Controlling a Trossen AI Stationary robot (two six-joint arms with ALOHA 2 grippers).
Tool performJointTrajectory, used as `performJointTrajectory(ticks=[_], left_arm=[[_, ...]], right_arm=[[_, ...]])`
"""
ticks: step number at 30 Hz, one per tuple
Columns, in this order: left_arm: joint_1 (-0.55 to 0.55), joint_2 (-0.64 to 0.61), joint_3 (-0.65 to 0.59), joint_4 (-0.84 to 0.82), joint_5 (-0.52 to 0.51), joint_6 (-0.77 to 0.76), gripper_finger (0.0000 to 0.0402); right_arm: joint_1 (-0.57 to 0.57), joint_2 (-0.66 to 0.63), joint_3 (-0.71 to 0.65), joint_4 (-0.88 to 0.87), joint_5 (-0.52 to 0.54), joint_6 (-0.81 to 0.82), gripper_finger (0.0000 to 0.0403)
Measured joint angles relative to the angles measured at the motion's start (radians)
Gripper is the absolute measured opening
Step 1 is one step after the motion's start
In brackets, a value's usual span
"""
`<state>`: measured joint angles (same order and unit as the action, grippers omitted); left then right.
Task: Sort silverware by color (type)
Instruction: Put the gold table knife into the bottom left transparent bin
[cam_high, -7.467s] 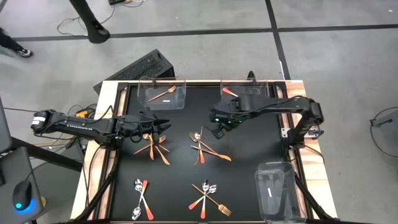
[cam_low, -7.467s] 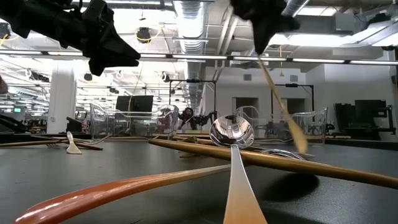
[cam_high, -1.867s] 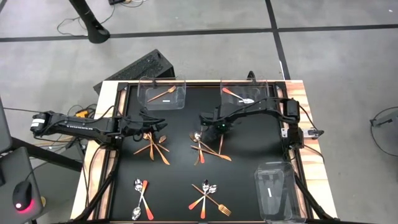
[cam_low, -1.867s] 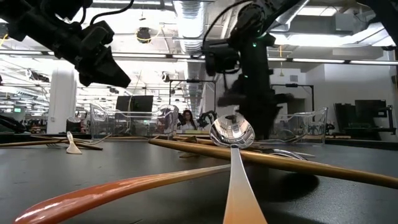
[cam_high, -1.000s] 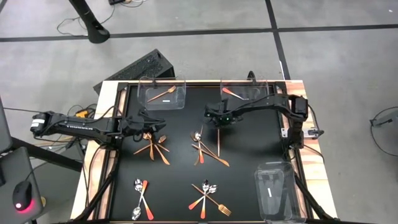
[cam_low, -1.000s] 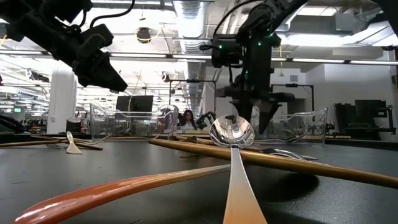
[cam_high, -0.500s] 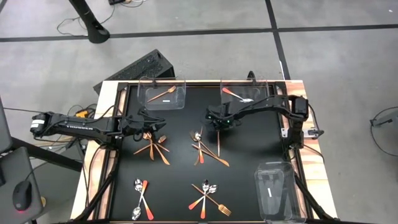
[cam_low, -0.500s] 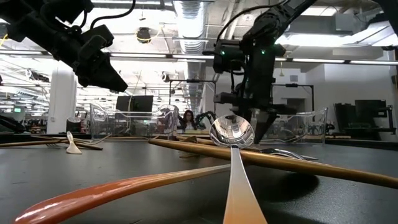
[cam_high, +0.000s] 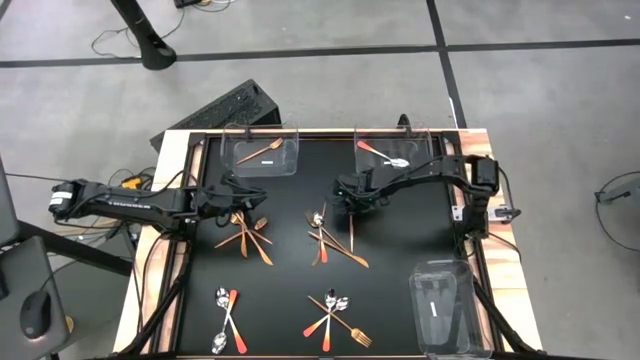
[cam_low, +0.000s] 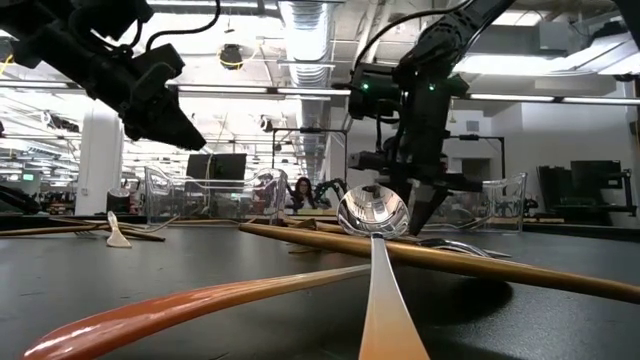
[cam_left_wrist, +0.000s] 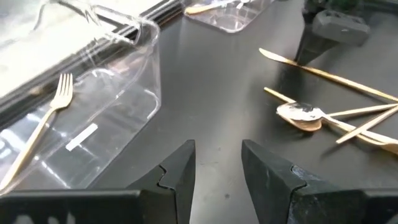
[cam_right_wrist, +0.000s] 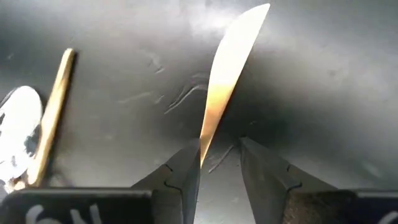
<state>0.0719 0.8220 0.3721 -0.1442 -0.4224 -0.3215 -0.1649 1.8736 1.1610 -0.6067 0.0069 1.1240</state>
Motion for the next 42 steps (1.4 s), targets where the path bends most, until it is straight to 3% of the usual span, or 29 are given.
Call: performJointTrajectory(ticks=[5, 11, 17, 25, 31, 42], left_arm=[[0.000, 0.026, 0.000, 0.007, 0.011, -0.028, 0.0118], [0.000, 0.067, 0.000, 0.032, 0.014, -0.030, 0.0118], [-0.001, 0.098, 0.000, 0.059, 0.055, -0.042, 0.0118], [-0.002, 0.097, 0.000, 0.068, 0.060, -0.065, 0.0118], [-0.002, 0.096, 0.000, 0.072, 0.060, -0.086, 0.0118], [-0.002, 0.096, 0.000, 0.074, 0.061, -0.119, 0.0118]], right_arm=[[0.042, -0.001, 0.049, 0.002, -0.008, 0.020, 0.0138], [0.055, 0.096, 0.058, 0.021, -0.022, 0.027, 0.0135], [0.092, 0.113, 0.061, 0.022, 0.012, 0.023, 0.0108], [0.115, 0.062, 0.152, -0.148, 0.087, -0.031, 0.0099], [0.114, 0.057, 0.196, -0.220, 0.119, -0.059, 0.0121], [0.134, 0.055, 0.200, -0.373, 0.060, 0.167, 0.0216]])
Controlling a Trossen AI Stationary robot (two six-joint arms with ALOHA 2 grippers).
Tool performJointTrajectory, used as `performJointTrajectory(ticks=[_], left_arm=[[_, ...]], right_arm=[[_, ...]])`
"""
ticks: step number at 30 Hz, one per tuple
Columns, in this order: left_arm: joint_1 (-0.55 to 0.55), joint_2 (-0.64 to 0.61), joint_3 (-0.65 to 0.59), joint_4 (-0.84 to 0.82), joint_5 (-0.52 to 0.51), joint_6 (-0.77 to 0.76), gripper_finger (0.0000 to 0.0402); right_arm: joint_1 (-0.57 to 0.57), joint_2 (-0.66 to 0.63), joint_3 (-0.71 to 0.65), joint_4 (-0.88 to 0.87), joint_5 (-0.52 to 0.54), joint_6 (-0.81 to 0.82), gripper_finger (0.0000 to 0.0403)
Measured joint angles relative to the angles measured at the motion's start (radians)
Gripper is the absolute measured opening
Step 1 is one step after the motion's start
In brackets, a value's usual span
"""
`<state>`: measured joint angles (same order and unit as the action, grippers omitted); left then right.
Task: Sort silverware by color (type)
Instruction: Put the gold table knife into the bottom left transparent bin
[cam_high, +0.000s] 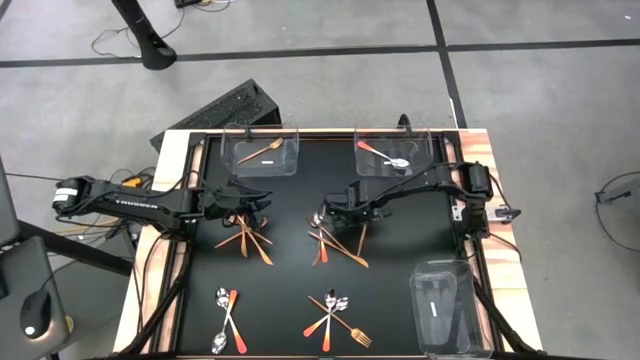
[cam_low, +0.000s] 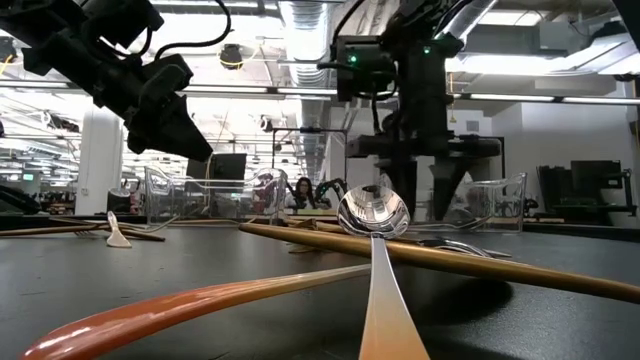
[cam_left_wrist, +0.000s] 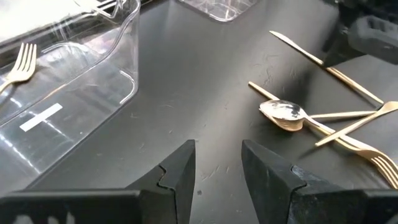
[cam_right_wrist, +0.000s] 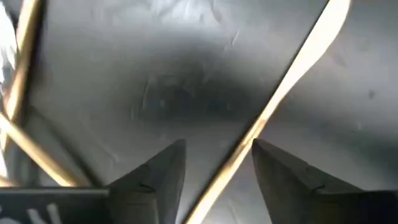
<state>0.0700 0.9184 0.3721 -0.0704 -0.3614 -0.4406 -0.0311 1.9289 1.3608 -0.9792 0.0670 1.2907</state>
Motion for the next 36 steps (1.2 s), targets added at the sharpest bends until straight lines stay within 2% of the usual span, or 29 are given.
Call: performJointTrajectory(ticks=[5, 9, 14, 18, 22, 24, 29, 36], left_arm=[[0.000, 0.000, 0.000, 0.000, 0.000, 0.003, 0.0118], [0.000, 0.000, 0.000, -0.005, 0.011, 0.004, 0.0118], [0.000, 0.000, 0.000, -0.008, 0.017, 0.013, 0.0118], [0.000, 0.000, 0.000, -0.007, 0.018, 0.036, 0.0118], [0.000, 0.000, 0.000, -0.008, 0.018, 0.037, 0.0118], [0.000, 0.000, 0.000, -0.008, 0.018, 0.037, 0.0118], [0.000, 0.000, 0.000, -0.008, 0.023, 0.051, 0.0118], [0.000, 0.000, 0.000, -0.008, 0.036, 0.063, 0.0118]], right_arm=[[0.026, 0.035, -0.010, 0.005, -0.040, 0.019, 0.0220], [0.049, 0.069, -0.008, -0.008, -0.041, 0.079, 0.0204], [0.072, 0.089, -0.007, 0.058, -0.026, 0.100, 0.0175], [0.077, 0.118, -0.005, 0.093, -0.034, 0.079, 0.0120], [0.084, 0.142, -0.002, 0.102, -0.033, 0.001, 0.0038], [0.081, 0.150, 0.000, 0.103, -0.031, -0.066, 0.0016], [0.059, 0.150, -0.001, 0.100, -0.043, -0.147, 0.0027], [0.040, 0.037, 0.003, -0.001, -0.006, -0.178, 0.0012]])
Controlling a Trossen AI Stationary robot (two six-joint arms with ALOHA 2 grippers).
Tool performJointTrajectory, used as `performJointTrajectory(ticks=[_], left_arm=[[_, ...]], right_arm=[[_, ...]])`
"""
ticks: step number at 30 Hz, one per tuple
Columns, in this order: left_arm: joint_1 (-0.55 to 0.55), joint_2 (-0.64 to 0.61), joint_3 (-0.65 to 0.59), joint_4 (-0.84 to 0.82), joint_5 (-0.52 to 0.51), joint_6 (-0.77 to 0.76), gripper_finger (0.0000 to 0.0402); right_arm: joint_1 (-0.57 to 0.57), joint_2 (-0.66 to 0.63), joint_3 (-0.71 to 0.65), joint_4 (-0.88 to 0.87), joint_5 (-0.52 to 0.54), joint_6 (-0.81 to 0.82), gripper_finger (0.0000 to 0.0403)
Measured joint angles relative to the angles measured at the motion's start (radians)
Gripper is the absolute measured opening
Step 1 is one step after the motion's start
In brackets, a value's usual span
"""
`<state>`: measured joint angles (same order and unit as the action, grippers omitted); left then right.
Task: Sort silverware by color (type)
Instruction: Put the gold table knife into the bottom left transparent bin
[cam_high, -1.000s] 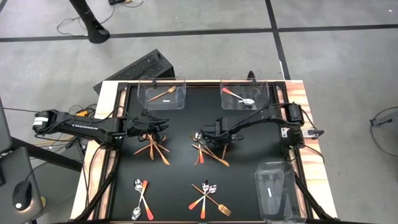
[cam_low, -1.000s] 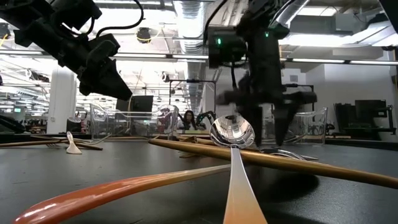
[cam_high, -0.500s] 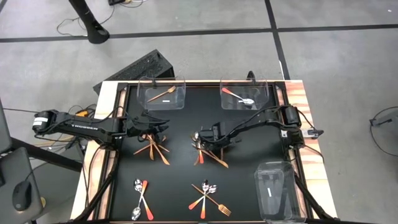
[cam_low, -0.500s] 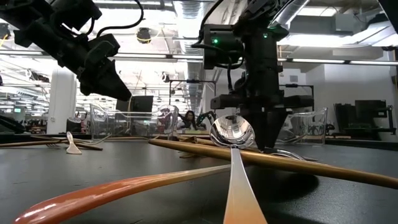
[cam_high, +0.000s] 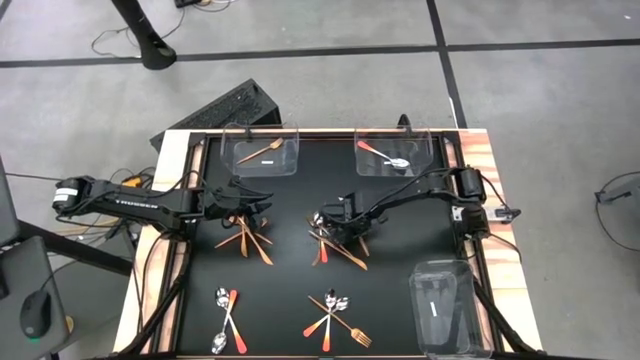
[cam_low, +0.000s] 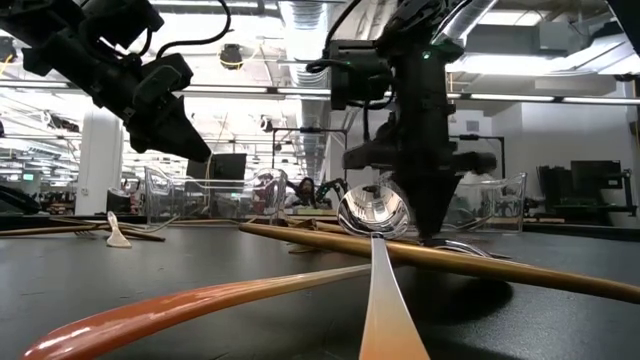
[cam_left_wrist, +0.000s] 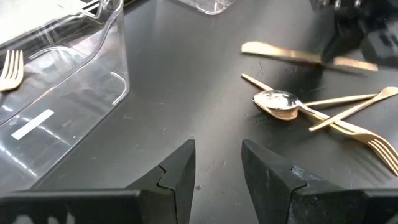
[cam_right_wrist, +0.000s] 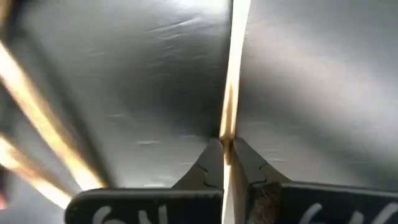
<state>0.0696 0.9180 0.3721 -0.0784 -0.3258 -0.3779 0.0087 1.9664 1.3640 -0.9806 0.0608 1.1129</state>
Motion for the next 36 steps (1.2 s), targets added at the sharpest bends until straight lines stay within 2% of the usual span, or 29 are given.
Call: performJointTrajectory(ticks=[7, 11, 15, 20, 24, 28, 32, 36], left_arm=[[0.000, 0.000, 0.000, 0.000, 0.000, 0.004, 0.0118], [0.000, 0.000, 0.000, 0.003, -0.001, 0.018, 0.0118], [0.000, 0.000, 0.000, 0.008, -0.001, 0.018, 0.0118], [0.000, 0.000, 0.000, 0.026, -0.002, 0.018, 0.0118], [0.000, 0.000, 0.000, 0.026, -0.036, -0.011, 0.0118], [0.000, 0.000, 0.000, 0.026, -0.077, -0.067, 0.0118], [0.000, 0.000, 0.000, 0.028, -0.101, -0.113, 0.0118], [0.000, 0.000, 0.000, 0.045, -0.104, -0.143, 0.0118]], right_arm=[[0.053, -0.234, 0.036, -0.246, 0.006, -0.002, 0.0012], [0.127, -0.373, 0.038, -0.394, -0.022, 0.071, 0.0011], [0.262, -0.492, 0.037, -0.558, -0.068, 0.185, 0.0011], [0.522, -0.610, 0.020, -0.580, -0.143, 0.412, 0.0011], [0.774, -0.623, -0.013, -0.561, -0.169, 0.674, 0.0011], [0.964, -0.582, -0.032, -0.450, -0.117, 0.834, 0.0011], [1.063, -0.503, -0.064, -0.340, -0.108, 0.928, 0.0012], [1.091, -0.420, -0.080, -0.296, -0.108, 0.966, 0.0018]])
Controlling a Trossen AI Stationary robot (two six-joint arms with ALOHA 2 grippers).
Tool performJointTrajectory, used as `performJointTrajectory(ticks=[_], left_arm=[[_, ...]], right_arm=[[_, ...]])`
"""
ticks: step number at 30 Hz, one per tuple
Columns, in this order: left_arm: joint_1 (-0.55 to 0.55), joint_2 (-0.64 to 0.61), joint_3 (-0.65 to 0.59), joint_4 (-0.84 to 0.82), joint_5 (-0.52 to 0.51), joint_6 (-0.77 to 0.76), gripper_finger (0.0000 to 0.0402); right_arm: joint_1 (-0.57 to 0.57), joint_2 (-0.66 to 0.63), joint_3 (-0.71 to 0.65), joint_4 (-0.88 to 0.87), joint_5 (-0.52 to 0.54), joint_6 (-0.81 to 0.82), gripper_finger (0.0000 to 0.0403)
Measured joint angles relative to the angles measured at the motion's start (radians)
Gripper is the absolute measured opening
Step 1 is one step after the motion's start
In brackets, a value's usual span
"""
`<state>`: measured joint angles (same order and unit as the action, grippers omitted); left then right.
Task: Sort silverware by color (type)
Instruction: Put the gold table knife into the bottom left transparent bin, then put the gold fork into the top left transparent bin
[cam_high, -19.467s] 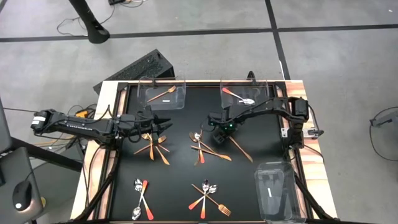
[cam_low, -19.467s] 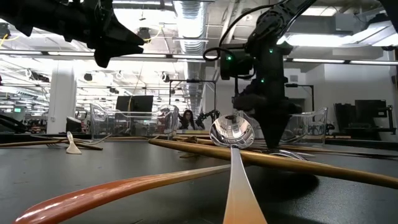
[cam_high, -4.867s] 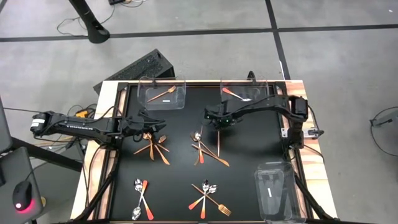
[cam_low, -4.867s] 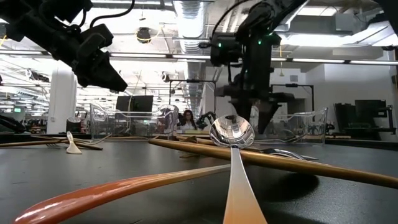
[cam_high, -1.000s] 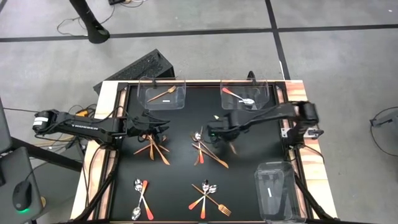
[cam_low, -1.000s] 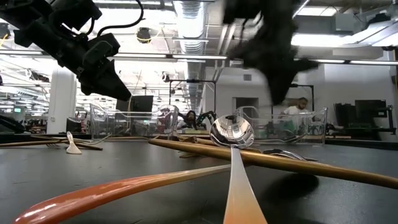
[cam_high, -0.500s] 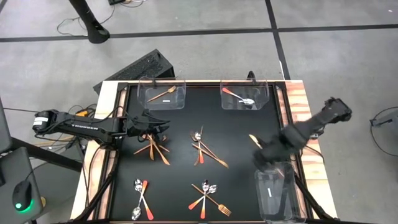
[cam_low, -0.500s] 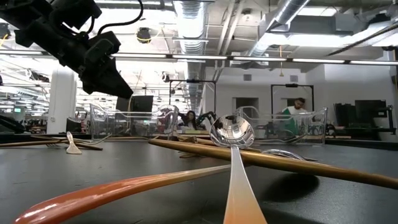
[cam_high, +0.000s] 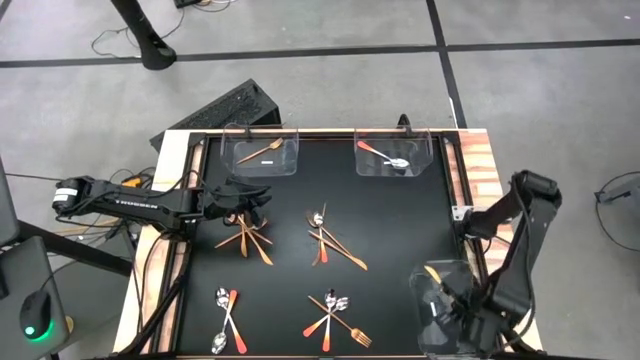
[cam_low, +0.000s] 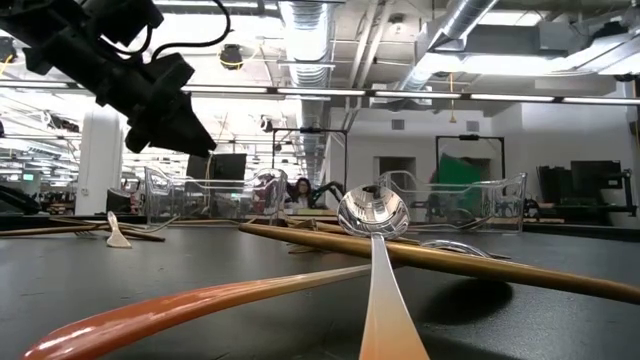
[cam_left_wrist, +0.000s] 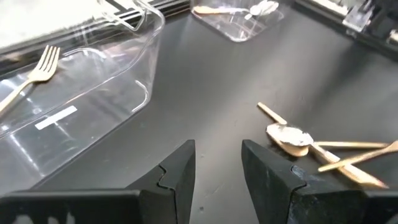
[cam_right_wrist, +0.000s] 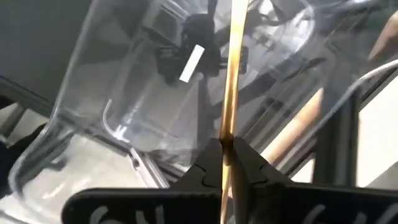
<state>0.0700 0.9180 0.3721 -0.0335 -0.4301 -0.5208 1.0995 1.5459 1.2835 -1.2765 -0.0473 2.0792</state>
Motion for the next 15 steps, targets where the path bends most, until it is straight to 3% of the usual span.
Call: performJointTrajectory(ticks=[7, 15], left_arm=[[-0.001, 0.000, 0.000, 0.096, 0.006, -0.030, 0.0118], [-0.002, -0.046, 0.002, 0.153, 0.015, -0.079, 0.0118]], right_arm=[[-0.032, 0.086, 0.002, 0.034, 0.062, 0.007, 0.0051], [-0.042, 0.063, 0.002, 0.062, 0.073, 0.018, 0.0158]])
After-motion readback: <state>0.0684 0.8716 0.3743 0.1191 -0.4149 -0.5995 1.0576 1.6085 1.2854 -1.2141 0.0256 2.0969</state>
